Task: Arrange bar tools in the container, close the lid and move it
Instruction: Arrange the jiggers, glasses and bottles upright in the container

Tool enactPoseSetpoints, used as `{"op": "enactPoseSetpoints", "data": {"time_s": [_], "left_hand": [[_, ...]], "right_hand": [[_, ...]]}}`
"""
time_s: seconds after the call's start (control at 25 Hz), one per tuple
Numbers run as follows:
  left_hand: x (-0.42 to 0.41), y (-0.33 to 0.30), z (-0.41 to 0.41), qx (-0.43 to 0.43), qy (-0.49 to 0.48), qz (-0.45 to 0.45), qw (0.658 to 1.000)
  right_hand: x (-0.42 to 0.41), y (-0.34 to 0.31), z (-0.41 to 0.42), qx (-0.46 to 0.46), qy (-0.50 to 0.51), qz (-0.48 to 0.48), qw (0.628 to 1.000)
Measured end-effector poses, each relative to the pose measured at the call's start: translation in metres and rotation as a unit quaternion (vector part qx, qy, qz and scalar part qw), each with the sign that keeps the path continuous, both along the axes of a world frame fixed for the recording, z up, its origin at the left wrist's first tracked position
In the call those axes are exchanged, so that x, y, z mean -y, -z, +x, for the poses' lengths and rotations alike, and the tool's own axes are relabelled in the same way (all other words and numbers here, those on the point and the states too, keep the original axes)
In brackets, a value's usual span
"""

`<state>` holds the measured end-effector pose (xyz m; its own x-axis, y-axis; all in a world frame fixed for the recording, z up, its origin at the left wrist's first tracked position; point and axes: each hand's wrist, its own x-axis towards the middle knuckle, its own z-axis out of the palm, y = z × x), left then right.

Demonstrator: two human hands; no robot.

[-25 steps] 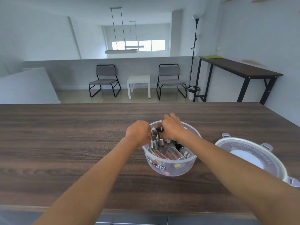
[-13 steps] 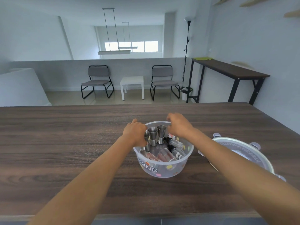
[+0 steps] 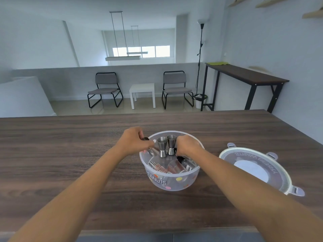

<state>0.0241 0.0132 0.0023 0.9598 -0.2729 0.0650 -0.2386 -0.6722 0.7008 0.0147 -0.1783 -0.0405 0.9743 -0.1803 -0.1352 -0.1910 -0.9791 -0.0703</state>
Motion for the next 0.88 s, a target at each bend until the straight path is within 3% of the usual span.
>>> {"op": "enactPoseSetpoints", "data": {"time_s": [0.04,0.16,0.36,0.48,0.56,0.88], "left_hand": [[0.0,0.0,-0.002,-0.069,-0.029,-0.085,0.994],[0.0,-0.001,-0.008,-0.239,-0.067,-0.293,0.923],[0.005,0.0,-0.014,-0.364,-0.066,-0.409,0.834],[0.005,0.0,-0.013,-0.409,-0.056,-0.439,0.798],[0.005,0.001,-0.013,-0.424,-0.025,-0.439,0.791],[0.01,0.008,-0.018,-0.377,0.112,-0.385,0.835]], "right_hand": [[-0.001,0.003,0.002,-0.002,0.008,-0.003,1.0],[-0.003,0.007,0.004,0.005,0.031,-0.007,0.999],[0.0,0.007,-0.001,0.043,0.025,0.022,0.999],[0.008,0.004,-0.002,0.055,0.032,0.085,0.994],[0.012,0.001,-0.003,0.054,0.046,0.136,0.988],[0.015,-0.002,-0.01,0.131,0.066,0.199,0.969]]}}
